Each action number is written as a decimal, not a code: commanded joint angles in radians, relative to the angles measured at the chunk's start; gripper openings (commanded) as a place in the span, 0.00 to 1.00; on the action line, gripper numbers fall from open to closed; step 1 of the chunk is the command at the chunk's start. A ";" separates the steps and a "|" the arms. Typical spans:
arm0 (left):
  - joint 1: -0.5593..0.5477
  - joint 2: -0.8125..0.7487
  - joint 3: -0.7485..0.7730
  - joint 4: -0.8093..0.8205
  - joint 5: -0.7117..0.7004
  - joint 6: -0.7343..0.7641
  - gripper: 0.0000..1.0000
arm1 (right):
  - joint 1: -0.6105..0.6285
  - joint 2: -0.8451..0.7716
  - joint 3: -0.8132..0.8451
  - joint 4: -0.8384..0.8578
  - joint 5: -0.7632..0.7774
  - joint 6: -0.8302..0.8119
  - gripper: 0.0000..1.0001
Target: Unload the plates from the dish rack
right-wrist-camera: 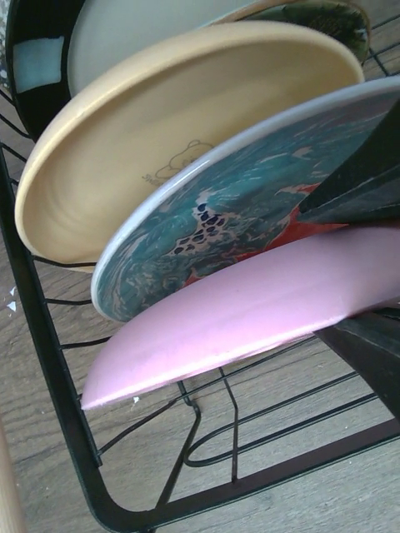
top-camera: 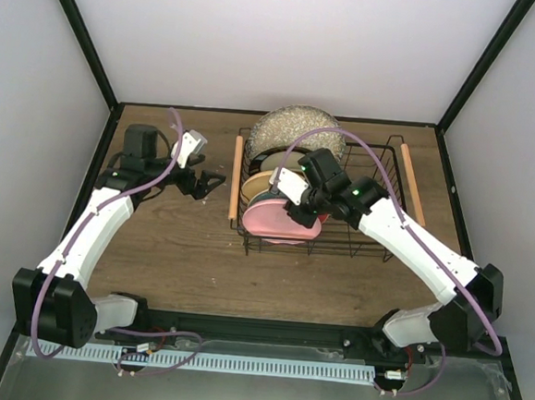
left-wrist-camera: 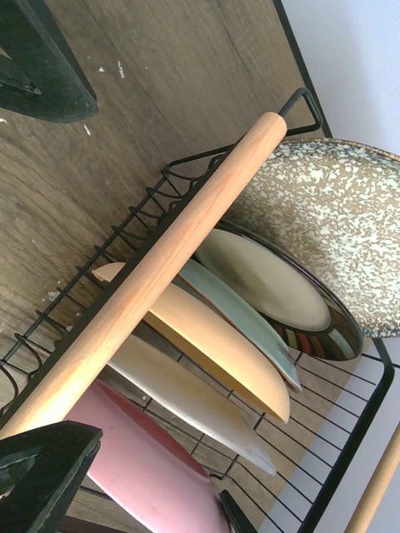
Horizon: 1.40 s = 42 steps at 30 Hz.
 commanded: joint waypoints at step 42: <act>-0.168 0.031 0.215 0.083 0.186 0.027 0.90 | 0.007 -0.194 0.098 0.140 0.337 -0.021 0.01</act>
